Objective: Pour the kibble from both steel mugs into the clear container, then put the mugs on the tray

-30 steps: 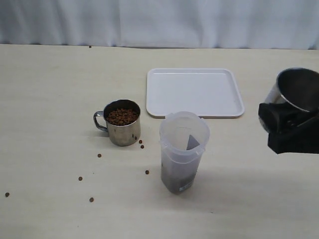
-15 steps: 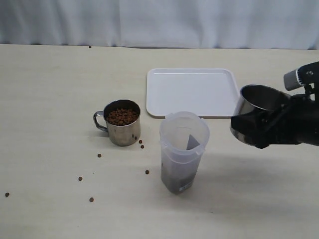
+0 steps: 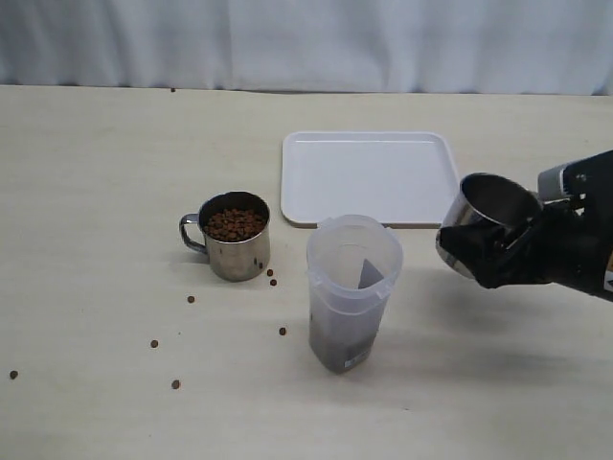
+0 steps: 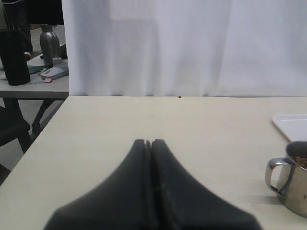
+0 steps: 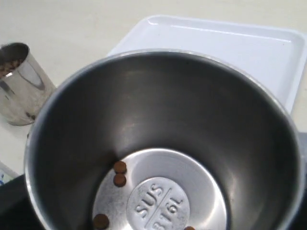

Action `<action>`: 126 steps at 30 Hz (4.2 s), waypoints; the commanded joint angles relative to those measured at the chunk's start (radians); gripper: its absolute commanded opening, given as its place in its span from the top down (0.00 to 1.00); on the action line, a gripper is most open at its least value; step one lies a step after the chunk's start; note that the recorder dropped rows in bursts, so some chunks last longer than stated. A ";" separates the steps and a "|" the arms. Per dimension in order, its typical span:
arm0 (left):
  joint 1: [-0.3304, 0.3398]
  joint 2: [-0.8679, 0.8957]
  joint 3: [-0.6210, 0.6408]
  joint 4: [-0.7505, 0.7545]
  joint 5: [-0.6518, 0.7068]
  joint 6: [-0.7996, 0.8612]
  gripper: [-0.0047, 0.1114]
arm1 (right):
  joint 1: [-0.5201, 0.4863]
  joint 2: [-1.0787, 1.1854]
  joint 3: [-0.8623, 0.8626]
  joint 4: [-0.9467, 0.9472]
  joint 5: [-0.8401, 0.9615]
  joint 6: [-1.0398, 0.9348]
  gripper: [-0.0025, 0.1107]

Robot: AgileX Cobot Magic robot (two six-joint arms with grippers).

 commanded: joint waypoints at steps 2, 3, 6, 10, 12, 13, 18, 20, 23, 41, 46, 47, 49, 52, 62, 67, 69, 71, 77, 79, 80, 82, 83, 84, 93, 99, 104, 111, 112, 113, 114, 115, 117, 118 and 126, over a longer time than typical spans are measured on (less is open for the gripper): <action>0.001 -0.002 0.002 -0.002 -0.011 -0.003 0.96 | -0.007 0.156 -0.014 0.085 -0.150 -0.173 0.94; 0.001 -0.002 0.002 -0.002 -0.011 -0.003 0.96 | -0.007 0.185 -0.018 0.087 -0.162 -0.191 0.94; 0.001 -0.002 0.002 -0.002 -0.011 -0.003 0.96 | -0.007 0.261 -0.044 0.083 -0.174 -0.268 0.94; 0.001 -0.002 0.002 -0.002 -0.011 -0.003 0.96 | -0.007 0.337 -0.082 0.058 -0.179 -0.308 0.94; 0.001 -0.002 0.002 -0.002 -0.011 -0.003 0.96 | -0.007 0.361 -0.094 0.044 -0.179 -0.323 0.94; 0.001 -0.002 0.002 -0.002 -0.011 -0.003 0.96 | -0.007 0.369 -0.098 0.030 -0.179 -0.346 0.93; 0.001 -0.002 0.002 -0.002 -0.011 -0.003 0.96 | -0.007 0.375 -0.103 0.020 -0.179 -0.409 0.75; 0.001 -0.002 0.002 -0.002 -0.011 -0.003 0.96 | -0.007 0.375 -0.103 0.020 -0.179 -0.409 0.64; 0.001 -0.002 0.002 -0.002 -0.011 -0.003 0.96 | -0.007 0.375 -0.103 0.020 -0.179 -0.409 0.46; 0.001 -0.002 0.002 -0.002 -0.011 -0.003 0.96 | -0.007 0.160 0.013 0.025 -0.253 -0.416 0.30; 0.001 -0.002 0.002 -0.002 -0.011 -0.003 0.96 | -0.007 -0.059 0.108 0.113 -0.253 -0.398 0.30; 0.001 -0.002 0.002 -0.002 -0.011 -0.003 0.96 | -0.007 -0.111 0.141 0.165 -0.253 -0.377 0.32; 0.001 -0.002 0.002 -0.002 -0.011 -0.003 0.96 | -0.007 -0.240 0.212 0.278 -0.253 -0.332 0.44; 0.001 -0.002 0.002 -0.002 -0.011 -0.003 0.96 | -0.007 -0.381 0.307 0.386 -0.253 -0.296 0.65; 0.001 -0.002 0.002 -0.002 -0.011 -0.003 0.96 | -0.007 -1.006 0.369 0.404 0.242 -0.145 0.93; 0.001 -0.002 0.002 -0.002 -0.011 -0.003 0.96 | -0.007 -1.300 0.369 0.179 0.486 0.155 0.93; 0.001 -0.002 0.002 -0.002 -0.011 -0.003 0.96 | -0.007 -1.422 0.369 -0.033 0.536 0.378 0.93; 0.001 -0.002 0.002 -0.002 -0.011 -0.003 0.96 | -0.007 -1.509 0.369 -0.378 0.583 0.735 0.93; 0.001 -0.002 0.002 -0.002 -0.011 -0.003 0.96 | -0.007 -1.566 0.369 -0.797 0.578 1.194 0.93; 0.001 -0.002 0.002 -0.002 -0.011 -0.003 0.96 | -0.007 -1.567 0.369 -0.797 0.564 1.201 0.93; 0.001 -0.002 0.002 -0.002 -0.011 -0.003 0.96 | -0.007 -1.567 0.369 -0.797 0.531 1.201 0.93; 0.001 -0.002 0.002 -0.002 -0.011 -0.003 0.96 | -0.007 -1.567 0.369 -0.797 0.481 1.201 0.93; 0.001 -0.002 0.002 -0.002 -0.011 -0.003 0.96 | -0.007 -1.567 0.369 -0.797 0.476 1.201 0.93; 0.001 -0.002 0.002 -0.002 -0.011 -0.003 0.96 | -0.007 -1.567 0.369 -0.797 0.471 1.201 0.93; 0.001 -0.002 0.002 -0.002 -0.011 -0.003 0.96 | -0.007 -1.567 0.369 -0.797 0.471 1.201 0.93; 0.001 -0.002 0.002 -0.002 -0.011 -0.003 0.96 | -0.007 -1.567 0.369 -0.797 0.471 1.201 0.93; 0.001 -0.002 0.002 -0.002 -0.011 -0.003 0.96 | 0.030 -1.589 0.369 -0.797 0.485 1.201 0.93; 0.001 -0.002 0.002 -0.001 -0.011 -0.003 0.96 | 0.157 -1.592 0.369 -0.797 0.484 1.199 0.93; 0.001 -0.002 0.002 -0.001 -0.011 -0.003 0.96 | 0.163 -1.592 0.369 -0.797 0.487 1.185 0.93; 0.001 -0.002 0.002 -0.001 -0.011 -0.003 0.96 | 0.168 -1.592 0.369 -0.797 0.498 1.180 0.93; 0.001 -0.002 0.002 -0.001 -0.011 -0.003 0.96 | 0.171 -1.592 0.369 -0.797 0.508 1.180 0.93; 0.001 -0.002 0.002 -0.001 -0.011 -0.003 0.96 | 0.171 -1.592 0.369 -0.797 0.508 1.180 0.93; 0.001 -0.002 0.002 -0.001 -0.011 -0.003 0.96 | 0.171 -1.592 0.369 -0.797 0.510 1.180 0.93; 0.001 -0.002 0.002 -0.001 -0.011 -0.003 0.96 | 0.171 -1.592 0.369 -0.797 0.510 1.180 0.93; 0.001 -0.002 0.002 -0.001 -0.011 -0.003 0.96 | 0.205 -1.592 0.369 -0.409 0.581 1.240 0.93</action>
